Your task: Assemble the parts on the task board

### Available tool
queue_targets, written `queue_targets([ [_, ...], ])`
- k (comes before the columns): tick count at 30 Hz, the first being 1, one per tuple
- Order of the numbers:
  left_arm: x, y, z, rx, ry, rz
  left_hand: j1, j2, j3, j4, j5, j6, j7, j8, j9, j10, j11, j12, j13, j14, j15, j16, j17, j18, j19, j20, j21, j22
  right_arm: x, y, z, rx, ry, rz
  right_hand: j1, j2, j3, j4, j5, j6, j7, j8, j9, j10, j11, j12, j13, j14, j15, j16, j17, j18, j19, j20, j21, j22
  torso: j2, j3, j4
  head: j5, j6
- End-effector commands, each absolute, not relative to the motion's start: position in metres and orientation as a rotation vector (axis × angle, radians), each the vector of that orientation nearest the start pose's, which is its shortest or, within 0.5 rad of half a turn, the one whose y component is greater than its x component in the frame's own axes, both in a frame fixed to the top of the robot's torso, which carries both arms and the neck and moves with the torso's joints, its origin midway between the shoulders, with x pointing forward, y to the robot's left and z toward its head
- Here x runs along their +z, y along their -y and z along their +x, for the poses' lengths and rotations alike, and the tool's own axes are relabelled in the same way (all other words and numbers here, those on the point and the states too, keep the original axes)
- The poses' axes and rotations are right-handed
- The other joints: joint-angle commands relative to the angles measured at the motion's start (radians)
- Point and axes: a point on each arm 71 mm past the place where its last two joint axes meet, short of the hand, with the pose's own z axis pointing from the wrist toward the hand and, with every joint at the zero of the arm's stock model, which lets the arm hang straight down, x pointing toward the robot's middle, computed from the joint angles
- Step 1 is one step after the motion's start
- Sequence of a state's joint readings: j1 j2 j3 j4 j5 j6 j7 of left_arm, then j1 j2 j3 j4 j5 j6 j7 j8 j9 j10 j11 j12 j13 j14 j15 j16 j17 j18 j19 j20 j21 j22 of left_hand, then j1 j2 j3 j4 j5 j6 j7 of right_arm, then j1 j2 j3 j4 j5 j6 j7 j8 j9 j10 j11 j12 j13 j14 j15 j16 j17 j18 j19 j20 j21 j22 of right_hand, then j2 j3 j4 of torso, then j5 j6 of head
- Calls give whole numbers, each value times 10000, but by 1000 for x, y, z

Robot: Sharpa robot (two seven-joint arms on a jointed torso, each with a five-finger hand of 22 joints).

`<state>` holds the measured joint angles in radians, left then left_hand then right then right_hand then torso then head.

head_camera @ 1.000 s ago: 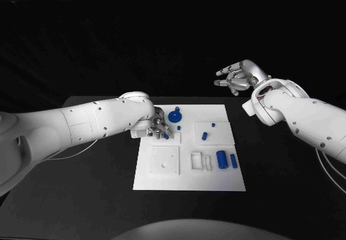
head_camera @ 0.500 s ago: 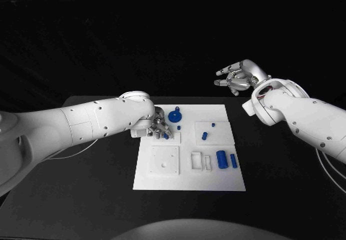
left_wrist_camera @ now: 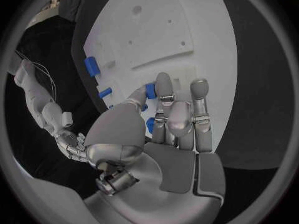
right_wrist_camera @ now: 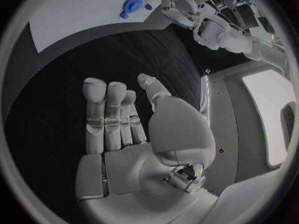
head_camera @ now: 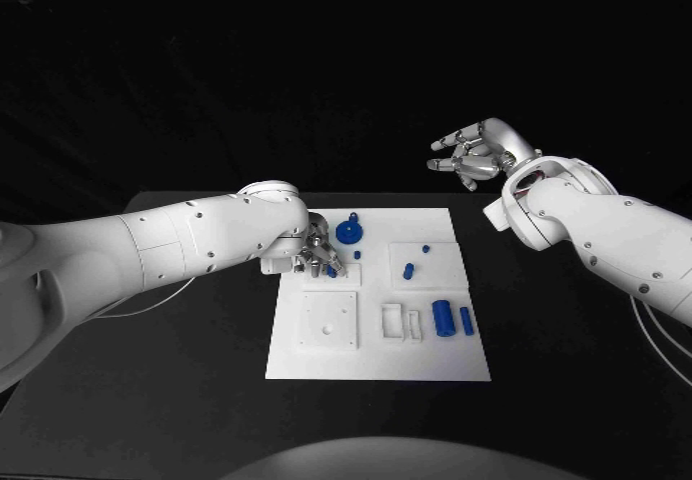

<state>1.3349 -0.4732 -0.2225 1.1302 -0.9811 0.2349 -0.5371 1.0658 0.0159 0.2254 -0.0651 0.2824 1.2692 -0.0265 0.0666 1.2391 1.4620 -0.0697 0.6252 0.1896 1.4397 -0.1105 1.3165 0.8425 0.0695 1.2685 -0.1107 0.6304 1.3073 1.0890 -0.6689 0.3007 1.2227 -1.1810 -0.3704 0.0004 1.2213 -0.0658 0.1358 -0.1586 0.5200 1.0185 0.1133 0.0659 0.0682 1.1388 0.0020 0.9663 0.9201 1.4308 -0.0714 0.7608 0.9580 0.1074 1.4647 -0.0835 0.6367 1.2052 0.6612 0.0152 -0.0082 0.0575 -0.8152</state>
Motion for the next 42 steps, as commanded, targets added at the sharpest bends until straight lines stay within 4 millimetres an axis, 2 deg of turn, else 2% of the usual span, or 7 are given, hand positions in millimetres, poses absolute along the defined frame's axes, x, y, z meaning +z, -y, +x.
queue_targets([
  [1,-258,-148,523,-2074,-25233,-409,781,836,579,-644,-86,-18,-49,40,-5,501,-49,-19,-2,-70,9,17,-1,-146,21,-24,-53,177,-143,220,556,8280,-14491,3284,-117,7,33,8,41,51,-3,-36,-15,10,-21,19,9,90,-4,-67,3,201,503,-68,50,-10,-3,0,10,-1,-4],
  [7,-258,-150,523,-2165,-25234,-597,814,903,455,-500,-283,-80,-45,56,70,498,-42,-35,3,-72,5,-11,-54,-128,26,-18,-61,176,-143,220,557,8275,-14489,3287,-117,7,33,8,41,51,-3,-36,-15,10,-21,19,9,90,-4,-67,3,201,503,-68,50,-10,3,-5,13,-5,-6],
  [9,-258,-150,523,-2207,-25241,-678,796,940,423,-435,-568,-85,-47,55,84,496,-37,-42,2,-80,2,-25,-83,-126,24,-19,-67,173,-143,220,557,8274,-14489,3288,-117,7,33,8,41,51,-3,-36,-15,10,-21,19,9,90,-4,-67,3,201,503,-68,50,-10,1,-7,13,-6,-12],
  [11,-258,-150,523,-2252,-25248,-751,794,952,381,-385,-664,-79,-49,62,104,495,-35,-46,4,-84,0,-31,-94,-125,24,-21,-72,173,-143,220,557,8272,-14488,3288,-117,7,33,8,41,51,-3,-36,-15,10,-21,19,9,90,-4,-67,3,201,503,-68,50,-10,0,-6,14,-6,-15],
  [18,-258,-151,523,-2305,-25314,-821,892,880,279,-353,-701,-49,-52,58,142,489,-23,-77,3,-138,21,-60,-168,-138,-29,5,-108,174,-143,220,557,8263,-14489,3293,-117,7,33,8,41,51,-3,-36,-15,10,-21,19,9,90,-4,-67,3,201,503,-68,50,-10,0,-4,9,5,-25],
  [33,-259,-150,524,-2118,-25356,-611,1103,878,146,-330,-1063,-95,-40,49,108,485,-20,-124,22,-152,23,-72,-264,-114,-19,20,-126,177,-143,220,557,8275,-14493,3289,-117,7,33,8,41,51,-3,-36,-15,10,-21,19,9,90,-4,-67,3,201,503,-68,50,-10,2,3,-3,12,-30],
  [42,-259,-150,526,-1928,-25413,-503,1026,904,-44,-132,-1326,-66,-55,70,168,483,-13,-141,30,-173,23,-81,-313,-101,-36,36,-140,178,-143,219,557,8278,-14483,3284,-105,3,38,26,36,41,0,-37,-15,-13,-20,-21,-30,88,-4,-78,2,205,499,-67,18,-44,0,9,3,-2,-48],
])
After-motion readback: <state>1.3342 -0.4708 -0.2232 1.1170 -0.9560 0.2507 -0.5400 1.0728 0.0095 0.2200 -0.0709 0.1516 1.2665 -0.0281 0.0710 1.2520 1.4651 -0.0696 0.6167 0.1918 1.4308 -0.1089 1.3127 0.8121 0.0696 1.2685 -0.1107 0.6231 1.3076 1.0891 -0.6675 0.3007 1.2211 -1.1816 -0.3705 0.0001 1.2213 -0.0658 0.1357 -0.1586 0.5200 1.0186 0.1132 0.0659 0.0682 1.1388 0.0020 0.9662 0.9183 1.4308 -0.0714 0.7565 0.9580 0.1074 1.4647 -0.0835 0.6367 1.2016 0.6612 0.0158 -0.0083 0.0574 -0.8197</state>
